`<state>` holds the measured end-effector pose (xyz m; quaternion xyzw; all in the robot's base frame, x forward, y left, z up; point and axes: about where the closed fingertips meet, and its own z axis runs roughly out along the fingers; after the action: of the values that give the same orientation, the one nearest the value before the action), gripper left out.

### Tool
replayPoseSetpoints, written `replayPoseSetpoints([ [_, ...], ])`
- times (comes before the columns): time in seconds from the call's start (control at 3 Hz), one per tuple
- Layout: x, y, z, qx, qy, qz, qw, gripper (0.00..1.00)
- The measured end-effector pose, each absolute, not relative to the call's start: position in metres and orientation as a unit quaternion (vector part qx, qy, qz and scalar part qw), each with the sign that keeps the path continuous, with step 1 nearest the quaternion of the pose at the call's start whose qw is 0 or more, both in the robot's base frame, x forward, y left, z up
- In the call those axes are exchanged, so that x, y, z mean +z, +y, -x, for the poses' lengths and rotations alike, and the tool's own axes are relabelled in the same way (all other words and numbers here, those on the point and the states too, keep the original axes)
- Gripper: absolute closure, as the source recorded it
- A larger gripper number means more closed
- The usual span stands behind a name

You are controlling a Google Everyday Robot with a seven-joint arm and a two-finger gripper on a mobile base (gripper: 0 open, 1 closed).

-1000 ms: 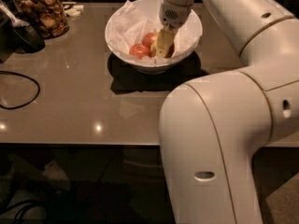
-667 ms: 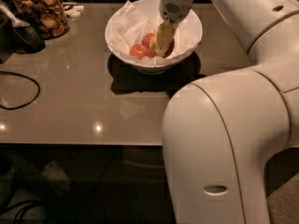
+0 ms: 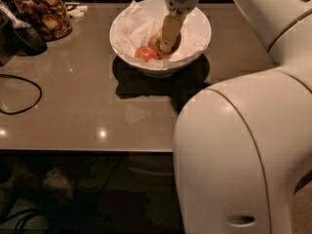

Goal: Pick apple from white bowl

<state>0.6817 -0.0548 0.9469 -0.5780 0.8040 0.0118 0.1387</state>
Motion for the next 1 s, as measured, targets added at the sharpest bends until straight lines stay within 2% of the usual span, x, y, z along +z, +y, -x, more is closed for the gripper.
replayPoseSetpoints([
  [1.0, 1.046, -0.036, -0.614, -0.01, 0.743, 0.634, 0.214, 1.0],
])
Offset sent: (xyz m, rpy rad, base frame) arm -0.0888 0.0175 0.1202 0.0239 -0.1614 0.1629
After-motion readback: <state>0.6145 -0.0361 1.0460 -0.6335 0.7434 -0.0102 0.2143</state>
